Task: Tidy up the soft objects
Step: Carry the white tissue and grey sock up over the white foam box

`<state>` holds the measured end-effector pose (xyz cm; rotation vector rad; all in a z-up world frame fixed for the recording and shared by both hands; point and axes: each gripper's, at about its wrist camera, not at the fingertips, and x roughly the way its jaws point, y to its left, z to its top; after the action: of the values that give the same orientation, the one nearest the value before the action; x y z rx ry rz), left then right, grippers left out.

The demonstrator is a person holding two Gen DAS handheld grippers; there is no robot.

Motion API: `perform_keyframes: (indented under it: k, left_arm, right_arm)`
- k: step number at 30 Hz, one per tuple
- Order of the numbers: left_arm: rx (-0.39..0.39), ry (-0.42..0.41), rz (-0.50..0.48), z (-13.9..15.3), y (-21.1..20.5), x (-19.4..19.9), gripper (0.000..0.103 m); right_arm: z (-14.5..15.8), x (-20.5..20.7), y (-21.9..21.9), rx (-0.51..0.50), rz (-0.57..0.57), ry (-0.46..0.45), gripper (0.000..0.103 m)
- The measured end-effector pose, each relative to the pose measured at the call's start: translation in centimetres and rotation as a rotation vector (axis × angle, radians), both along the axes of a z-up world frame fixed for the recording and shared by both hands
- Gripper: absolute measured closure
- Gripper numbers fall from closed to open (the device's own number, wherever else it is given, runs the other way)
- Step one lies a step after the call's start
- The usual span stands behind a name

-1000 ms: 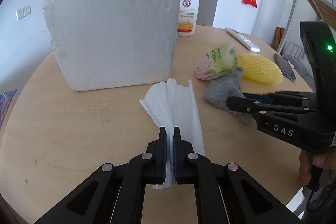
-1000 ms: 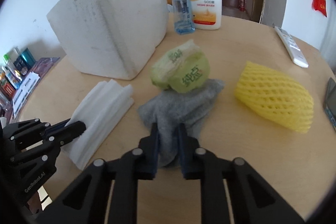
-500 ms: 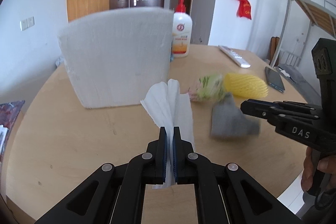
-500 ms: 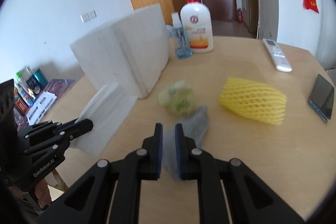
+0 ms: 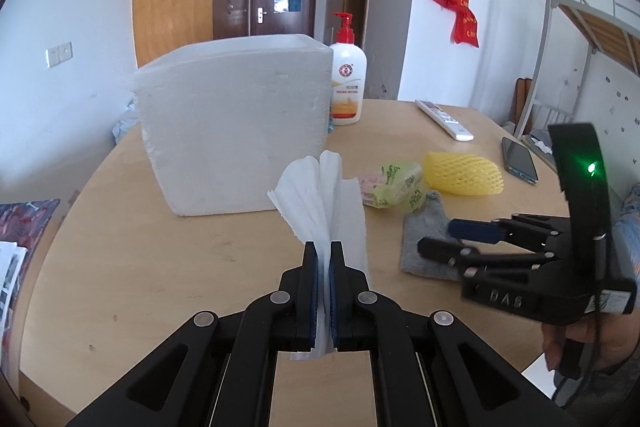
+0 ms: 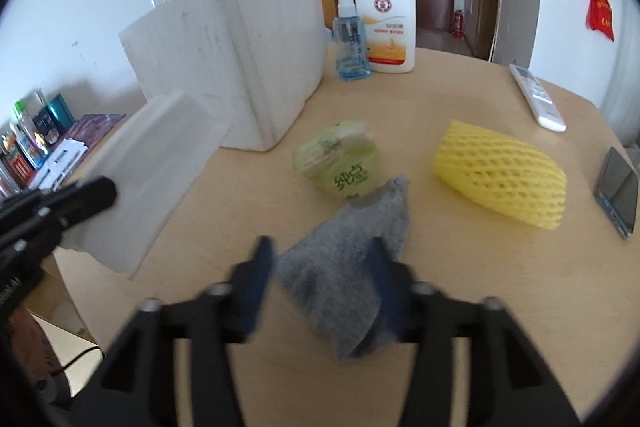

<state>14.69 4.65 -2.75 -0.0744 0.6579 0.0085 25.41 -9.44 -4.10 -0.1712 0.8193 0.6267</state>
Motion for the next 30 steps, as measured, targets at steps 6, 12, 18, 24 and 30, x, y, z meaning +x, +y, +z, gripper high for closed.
perform_keyframes:
  k: [6, 12, 18, 24, 30]
  left_arm:
    - [-0.006, -0.008, 0.003, 0.3, 0.2, -0.2, 0.098]
    - [-0.010, -0.008, 0.005, 0.3, 0.2, -0.2, 0.098]
    - [-0.012, -0.008, 0.007, 0.3, 0.1, -0.3, 0.098]
    - [-0.013, -0.011, 0.008, 0.4, -0.1, -0.4, 0.098]
    - [0.005, -0.038, -0.010, 1.3, -0.9, -1.0, 0.098]
  right_arm:
    - [-0.9, 0.4, 0.8, -0.071, -0.002, 0.009, 0.041]
    - [-1.1, 0.4, 0.9, -0.113, -0.005, -0.011, 0.049]
    - [-1.0, 0.4, -0.5, -0.094, -0.038, -0.012, 0.083]
    - [-0.2, -0.4, -2.8, 0.002, -0.064, -0.009, 0.085]
    - [3.1, -2.2, -5.6, 0.089, -0.108, -0.080, 0.085]
